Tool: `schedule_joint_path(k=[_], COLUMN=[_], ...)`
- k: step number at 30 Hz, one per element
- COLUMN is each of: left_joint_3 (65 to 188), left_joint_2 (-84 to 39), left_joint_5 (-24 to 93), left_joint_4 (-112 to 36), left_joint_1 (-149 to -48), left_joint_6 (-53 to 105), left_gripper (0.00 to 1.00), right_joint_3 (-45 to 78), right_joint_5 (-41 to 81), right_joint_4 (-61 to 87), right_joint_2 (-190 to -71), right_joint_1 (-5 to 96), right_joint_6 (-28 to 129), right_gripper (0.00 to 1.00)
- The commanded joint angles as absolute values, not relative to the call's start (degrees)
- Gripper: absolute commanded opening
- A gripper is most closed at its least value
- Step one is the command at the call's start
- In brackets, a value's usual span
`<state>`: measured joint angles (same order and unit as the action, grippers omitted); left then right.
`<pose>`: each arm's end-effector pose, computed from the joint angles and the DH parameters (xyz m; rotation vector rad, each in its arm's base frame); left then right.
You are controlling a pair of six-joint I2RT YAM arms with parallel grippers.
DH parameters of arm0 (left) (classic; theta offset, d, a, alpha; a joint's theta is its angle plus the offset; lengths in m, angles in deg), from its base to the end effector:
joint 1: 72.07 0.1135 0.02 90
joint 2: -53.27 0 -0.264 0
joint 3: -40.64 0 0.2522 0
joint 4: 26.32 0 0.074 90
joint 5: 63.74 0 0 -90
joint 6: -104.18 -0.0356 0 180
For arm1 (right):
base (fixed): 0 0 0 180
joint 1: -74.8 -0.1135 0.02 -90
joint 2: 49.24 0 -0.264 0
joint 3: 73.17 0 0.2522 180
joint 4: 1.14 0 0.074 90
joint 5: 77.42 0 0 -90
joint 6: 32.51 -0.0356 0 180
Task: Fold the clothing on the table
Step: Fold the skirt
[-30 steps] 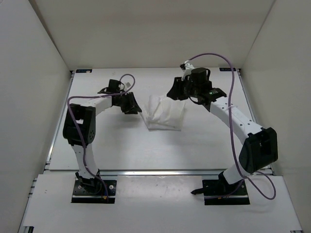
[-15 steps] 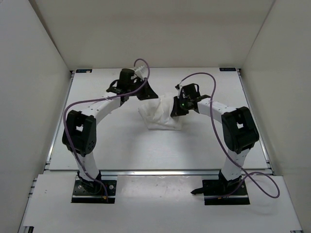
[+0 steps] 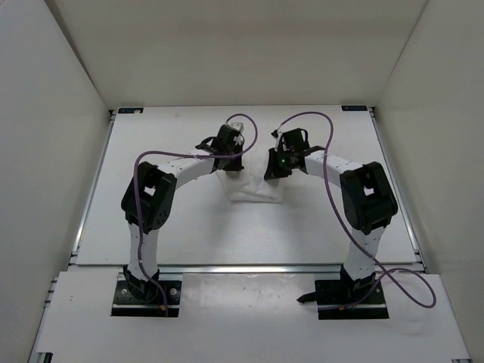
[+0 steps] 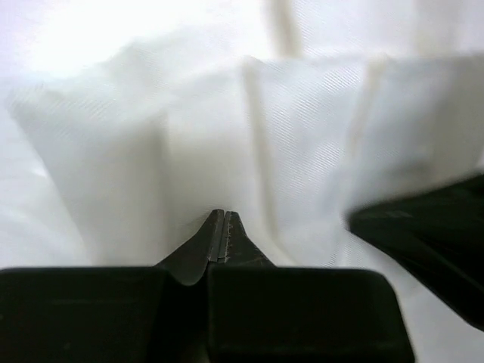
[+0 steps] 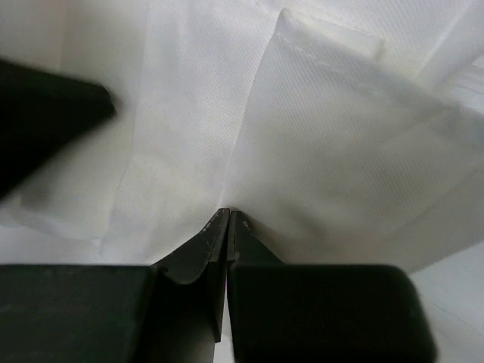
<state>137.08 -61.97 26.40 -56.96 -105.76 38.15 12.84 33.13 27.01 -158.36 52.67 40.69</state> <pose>0.3682 -0.2456 0.1878 0.2117 2.4771 -0.4456 0.3710 0.1644 0.1802 -0.2782 2.5151 0.7275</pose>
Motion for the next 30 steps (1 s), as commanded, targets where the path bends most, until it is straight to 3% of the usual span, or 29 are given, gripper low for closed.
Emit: schedule_joint_path(k=[1,13,14,19,21,24,26,27,28,29,30], left_joint_3=[137.4,130.3,129.6,131.0,131.1,127.4,124.9,122.8,120.8,120.0,118.4], left_joint_2=[-59.4,-51.2,-49.2,-43.8,-42.5,-41.0,-41.0,-41.8,-42.0,-42.4,-43.3], left_joint_5=[20.7,26.9,28.1,34.5,38.0,37.7,38.9,40.7,40.6,40.4,40.4], left_joint_4=[-57.6,-57.4,-57.3,-58.6,-59.2,-57.5,-55.1,-54.8,-53.5,-52.4,-52.3], left_joint_1=[-100.9,-95.9,-95.8,-95.5,-96.4,-99.9,-101.5,-102.4,-102.7,-102.7,-103.0], left_joint_6=[36.5,35.6,35.3,34.0,34.0,34.3,34.3,35.0,35.7,36.3,36.1], left_gripper=[0.00,0.00,0.02,0.30,0.40,0.50,0.52,0.47,0.29,0.15,0.10], right_joint_3=[12.6,12.3,13.0,18.2,19.6,18.0,17.8,17.7,18.0,17.9,18.1], right_joint_5=[32.9,35.1,35.2,30.6,29.8,29.2,29.8,30.1,29.8,29.3,28.5], right_joint_4=[24.9,25.8,25.5,29.7,31.6,31.4,32.3,32.9,33.8,34.7,34.5], right_joint_2=[-158.1,-152.4,-150.9,-145.6,-145.2,-145.2,-147.2,-148.0,-149.2,-150.2,-150.8], right_joint_1=[53.3,54.4,54.2,53.2,53.7,54.3,54.5,54.8,54.8,54.3,54.1], right_joint_6=[41.2,41.0,41.0,39.9,40.2,39.8,38.8,38.7,39.1,39.0,39.1], right_gripper=[0.00,0.00,0.06,0.26,0.40,0.53,0.52,0.44,0.28,0.20,0.08])
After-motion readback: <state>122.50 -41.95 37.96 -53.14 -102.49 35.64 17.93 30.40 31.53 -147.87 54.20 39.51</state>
